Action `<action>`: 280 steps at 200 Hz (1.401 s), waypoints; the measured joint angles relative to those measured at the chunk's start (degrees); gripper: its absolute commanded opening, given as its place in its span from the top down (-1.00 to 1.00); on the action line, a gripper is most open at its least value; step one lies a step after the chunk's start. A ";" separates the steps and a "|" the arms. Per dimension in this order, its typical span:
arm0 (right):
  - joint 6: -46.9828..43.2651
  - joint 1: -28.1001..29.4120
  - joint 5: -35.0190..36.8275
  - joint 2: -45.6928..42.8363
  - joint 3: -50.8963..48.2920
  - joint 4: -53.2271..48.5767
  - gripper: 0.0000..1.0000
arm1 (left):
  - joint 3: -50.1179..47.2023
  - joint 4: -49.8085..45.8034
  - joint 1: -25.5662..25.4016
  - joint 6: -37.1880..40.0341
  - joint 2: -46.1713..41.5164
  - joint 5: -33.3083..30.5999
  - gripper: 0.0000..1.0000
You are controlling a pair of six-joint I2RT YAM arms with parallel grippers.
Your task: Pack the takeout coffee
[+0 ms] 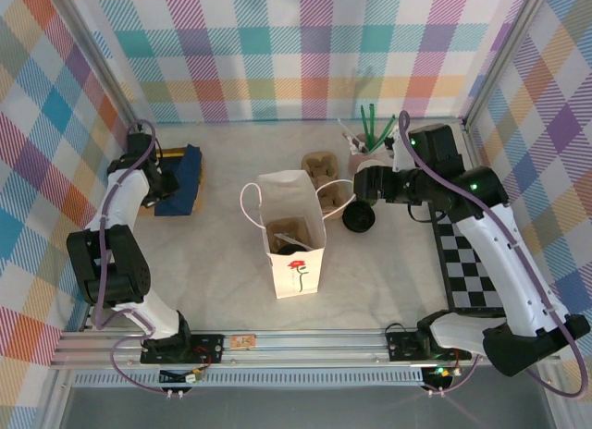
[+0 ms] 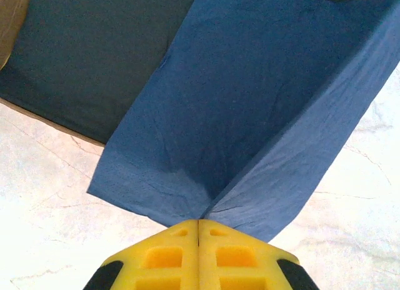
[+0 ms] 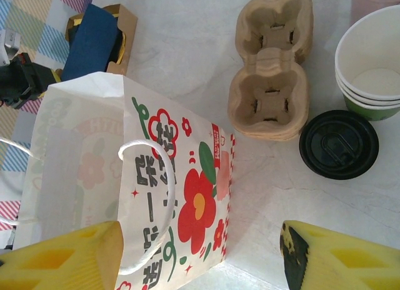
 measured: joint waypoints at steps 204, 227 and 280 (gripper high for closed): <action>0.04 0.00 -0.76 1.27 0.00 0.46 -0.34 | 4.24 7.23 14.73 -10.67 9.55 17.68 1.00; 0.02 0.00 -0.76 1.25 0.00 0.46 -0.35 | 6.91 6.23 14.80 -10.23 11.30 16.02 1.00; 0.02 0.00 -0.79 1.22 0.00 0.44 -0.35 | 10.34 2.10 14.27 -7.52 10.91 9.42 -0.42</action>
